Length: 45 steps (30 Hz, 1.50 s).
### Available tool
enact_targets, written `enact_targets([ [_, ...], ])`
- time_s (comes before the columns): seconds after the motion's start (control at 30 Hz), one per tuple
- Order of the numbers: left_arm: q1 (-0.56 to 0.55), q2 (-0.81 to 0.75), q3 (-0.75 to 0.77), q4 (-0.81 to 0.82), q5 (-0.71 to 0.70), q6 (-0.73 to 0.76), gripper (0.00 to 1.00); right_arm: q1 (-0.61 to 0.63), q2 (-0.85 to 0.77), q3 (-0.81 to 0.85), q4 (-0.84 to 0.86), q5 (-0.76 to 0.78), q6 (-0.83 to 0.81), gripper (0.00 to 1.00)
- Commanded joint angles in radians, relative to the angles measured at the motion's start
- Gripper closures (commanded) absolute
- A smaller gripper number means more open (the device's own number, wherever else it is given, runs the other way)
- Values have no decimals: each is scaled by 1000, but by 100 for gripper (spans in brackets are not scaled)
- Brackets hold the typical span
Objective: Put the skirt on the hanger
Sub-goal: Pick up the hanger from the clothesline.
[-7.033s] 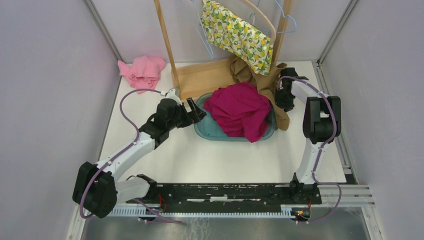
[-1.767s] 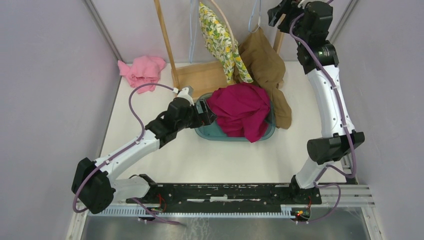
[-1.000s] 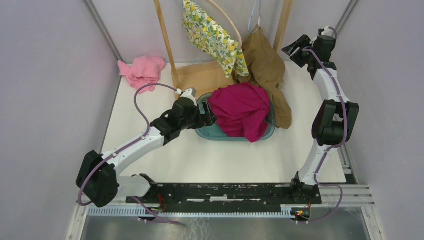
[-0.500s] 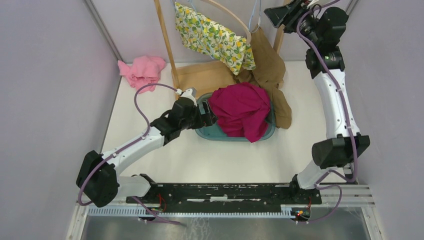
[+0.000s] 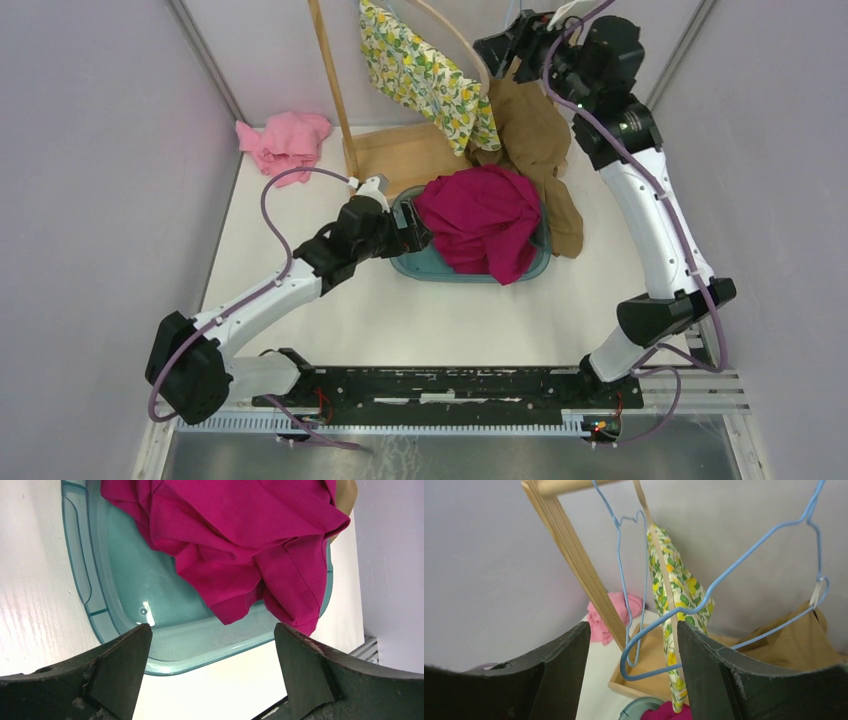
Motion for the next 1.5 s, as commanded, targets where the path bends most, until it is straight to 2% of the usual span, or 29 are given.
enact_targets([
  [0.0,-4,-41,-12,27,2,46,1,67,46,70,-118,172,-131,30],
  [0.17,-4,-58,-19,20,-5,50,1,152,90,160,-207,374,-232,31],
  [0.33,-2,-57,-20,22,-5,53,1,196,95,169,-210,558,-287,32],
  [0.53,-4,-53,-21,27,-1,54,1,205,95,176,-199,679,-317,33],
  [0.8,-3,-51,-21,34,2,53,1,204,57,167,-195,804,-366,41],
  [1.0,-2,-49,-21,39,7,49,1,184,69,243,-268,910,-411,48],
  [1.07,-4,-49,-21,39,7,48,1,155,87,291,-323,920,-408,48],
  [1.27,-2,-41,-25,53,13,44,1,21,158,440,-500,800,-339,49],
  [1.47,-3,-29,-22,58,17,45,1,-61,217,475,-543,700,-325,51],
])
